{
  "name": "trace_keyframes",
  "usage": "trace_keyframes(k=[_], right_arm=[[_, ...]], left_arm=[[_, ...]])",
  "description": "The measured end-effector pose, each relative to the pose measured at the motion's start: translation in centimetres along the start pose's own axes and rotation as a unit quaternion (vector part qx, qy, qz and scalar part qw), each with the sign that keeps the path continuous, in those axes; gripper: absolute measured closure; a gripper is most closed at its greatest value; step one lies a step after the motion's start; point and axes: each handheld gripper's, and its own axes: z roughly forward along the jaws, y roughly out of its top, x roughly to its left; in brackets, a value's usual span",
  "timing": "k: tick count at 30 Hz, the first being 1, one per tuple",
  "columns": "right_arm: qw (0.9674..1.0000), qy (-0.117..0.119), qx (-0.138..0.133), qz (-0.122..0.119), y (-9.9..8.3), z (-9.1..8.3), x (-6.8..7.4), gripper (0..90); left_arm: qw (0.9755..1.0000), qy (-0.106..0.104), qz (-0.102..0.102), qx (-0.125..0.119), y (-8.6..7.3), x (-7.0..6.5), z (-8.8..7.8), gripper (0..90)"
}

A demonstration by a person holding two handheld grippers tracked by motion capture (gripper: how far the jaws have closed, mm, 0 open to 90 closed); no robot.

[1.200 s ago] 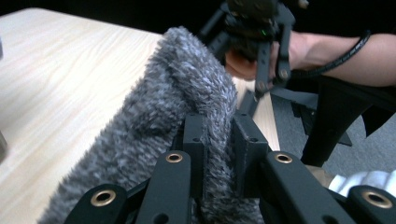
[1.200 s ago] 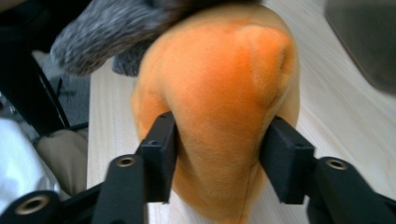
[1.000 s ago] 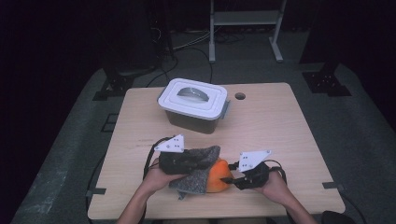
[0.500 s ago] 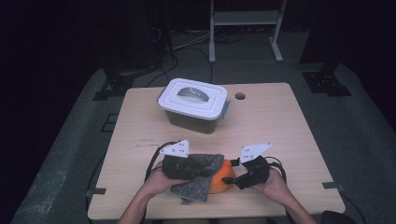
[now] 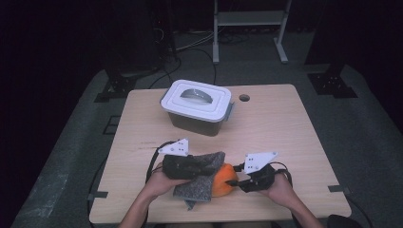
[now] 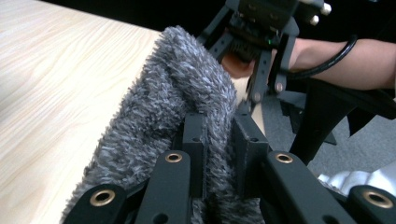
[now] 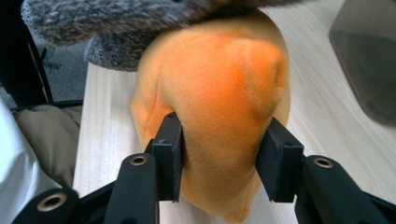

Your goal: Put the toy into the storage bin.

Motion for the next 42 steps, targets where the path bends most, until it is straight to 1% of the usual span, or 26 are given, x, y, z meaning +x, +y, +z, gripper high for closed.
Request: trace_keyframes(k=[2,4,5,7,8,9,10,11,12,13,14,16,19,21,22,26,28,30,32,34,36,38,40,42], right_arm=[[0.9999,-0.003,0.003,0.016,-0.3,-0.1,-0.5,51.7],[0.9992,0.000,0.005,0.041,-0.4,-0.2,-1.0,45.6],[0.9986,0.006,0.006,0.052,-0.4,-0.2,-1.1,40.8],[0.9979,0.020,0.013,0.061,-0.2,-0.3,-1.2,34.2],[0.9978,0.022,0.011,0.062,-0.1,-0.4,-1.1,31.1],[0.9973,0.029,0.008,0.066,0.0,-0.5,-1.0,28.8],[0.9968,0.035,0.006,0.072,0.0,-0.5,-1.0,28.1],[0.9967,0.034,0.005,0.073,0.1,-0.5,-1.0,28.2],[0.9969,0.032,0.005,0.072,0.1,-0.4,-0.9,29.6],[0.9972,0.028,0.007,0.070,0.1,-0.2,-0.8,34.4],[0.9978,0.021,0.004,0.063,0.1,-0.2,-0.6,39.4],[0.9987,0.016,0.000,0.049,0.1,-0.2,-0.3,45.4],[0.9996,0.016,-0.011,0.022,0.4,0.1,0.5,47.7],[0.9998,0.013,-0.011,0.006,0.7,0.3,0.9,48.1],[0.9999,0.013,-0.009,0.005,0.7,0.3,0.8,48.6],[0.9999,0.013,-0.002,0.007,0.4,-0.1,0.3,50.1],[0.9999,0.013,-0.001,0.009,0.1,-0.4,0.1,50.4],[0.9998,0.014,-0.001,0.013,-0.2,-0.7,-0.2,50.4],[0.9998,0.015,-0.001,0.015,-0.4,-0.8,-0.4,50.6],[0.9998,0.015,0.001,0.013,-0.4,-0.9,-0.5,50.8],[0.9999,0.013,0.004,0.001,-0.4,-1.1,-0.5,51.6],[0.9999,0.014,0.002,-0.003,-0.6,-1.2,-0.6,52.0],[0.9999,0.016,-0.002,-0.003,-0.6,-1.2,-0.5,52.2],[0.9998,0.017,-0.004,-0.011,-0.4,-1.0,-0.4,52.2]], left_arm=[[1.0000,0.000,-0.009,0.001,-0.4,0.2,-0.1,77.6],[0.9999,-0.001,-0.010,0.003,-0.5,0.1,-0.1,77.6],[0.9999,-0.001,-0.009,0.005,-0.5,0.1,0.0,77.6],[0.9999,-0.005,-0.006,0.007,-0.4,-0.2,0.2,77.6],[0.9999,-0.009,-0.005,0.009,-0.3,-0.3,0.3,77.6],[0.9999,-0.014,-0.003,0.010,-0.2,-0.4,0.5,77.6],[0.9998,-0.018,-0.002,0.011,-0.2,-0.5,0.7,77.5],[0.9997,-0.022,0.001,0.013,-0.1,-0.7,0.9,77.5],[0.9996,-0.022,0.004,0.015,0.0,-0.8,1.1,77.6],[0.9996,-0.021,0.009,0.018,0.2,-1.0,1.2,77.6],[0.9996,-0.020,0.010,0.015,0.4,-1.1,1.2,77.5],[0.9998,-0.018,0.010,0.003,0.8,-1.1,0.9,77.6],[0.9998,-0.010,0.014,-0.005,1.2,-1.1,0.7,77.6],[0.9999,-0.009,0.012,-0.003,1.0,-1.0,0.8,77.6],[0.9999,-0.009,0.009,-0.004,0.9,-1.0,0.8,77.6],[0.9999,0.000,0.013,0.009,0.4,-0.8,0.6,77.7],[0.9996,0.011,0.017,0.020,0.2,-0.9,0.2,77.7],[0.9991,0.022,0.014,0.032,-0.5,-0.7,-0.3,77.7],[0.9990,0.029,0.003,0.032,-1.1,-0.3,-0.9,77.7],[0.9984,0.041,-0.001,0.040,-1.6,0.1,-1.5,77.6],[0.9979,0.050,-0.010,0.039,-1.9,0.4,-2.0,77.6],[0.9982,0.047,-0.020,0.031,-2.1,0.8,-2.3,77.6],[0.9989,0.035,-0.027,0.016,-1.9,0.9,-2.2,77.6],[0.9994,0.025,-0.021,0.012,-1.3,0.9,-1.7,77.6]])
